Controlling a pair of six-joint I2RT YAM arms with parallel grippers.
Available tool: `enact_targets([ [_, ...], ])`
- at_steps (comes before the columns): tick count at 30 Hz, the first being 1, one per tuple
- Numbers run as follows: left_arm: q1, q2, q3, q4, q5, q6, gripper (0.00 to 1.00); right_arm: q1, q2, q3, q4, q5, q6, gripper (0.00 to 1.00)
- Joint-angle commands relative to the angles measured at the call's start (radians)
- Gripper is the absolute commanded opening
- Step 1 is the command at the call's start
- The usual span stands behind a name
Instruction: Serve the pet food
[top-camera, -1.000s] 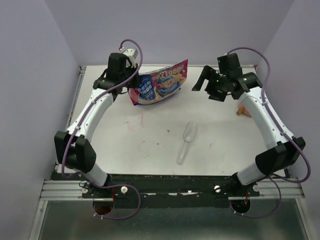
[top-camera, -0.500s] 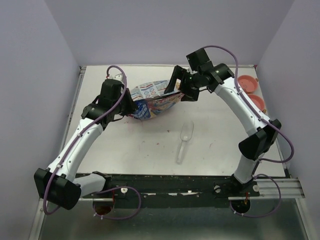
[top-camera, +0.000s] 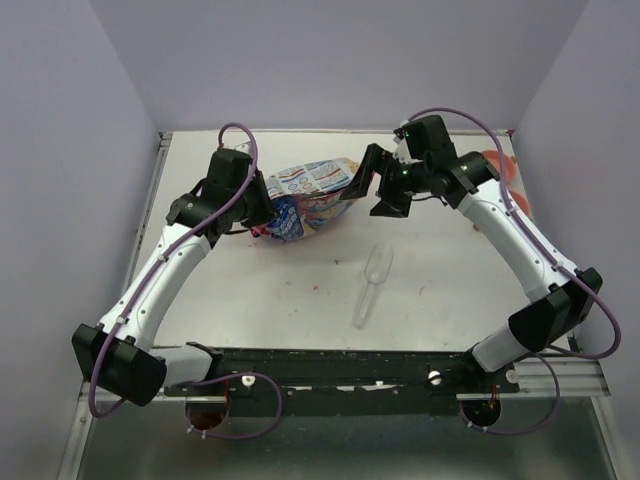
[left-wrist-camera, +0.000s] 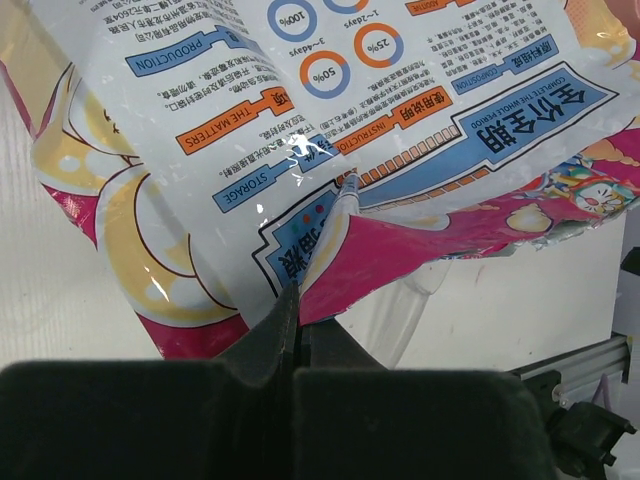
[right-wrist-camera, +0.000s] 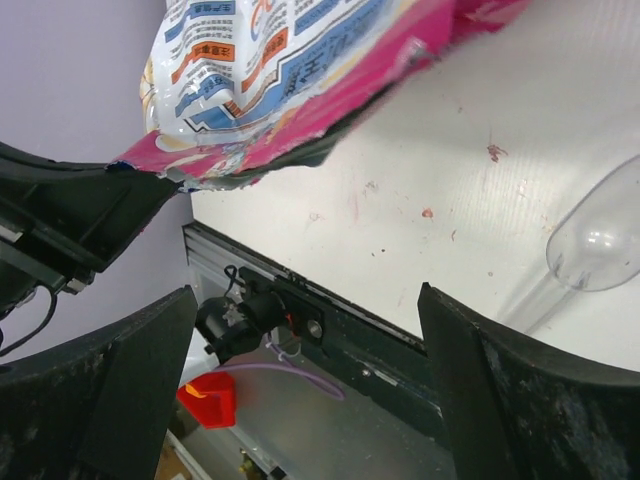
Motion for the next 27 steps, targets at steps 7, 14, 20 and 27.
enact_targets([
  [7,-0.009,0.055,0.127,-0.103,0.201,-0.177,0.00,-0.004,-0.021,-0.100,0.144,-0.060,0.135,1.00],
  [14,-0.008,0.028,0.123,-0.102,0.258,-0.246,0.00,0.001,0.123,0.023,0.187,-0.143,0.072,1.00],
  [20,0.003,0.008,0.097,-0.103,0.258,-0.266,0.00,0.013,0.236,0.142,0.195,-0.172,0.067,0.96],
  [27,0.015,0.011,0.109,-0.106,0.269,-0.262,0.00,0.016,0.206,0.094,0.224,-0.149,0.133,0.76],
])
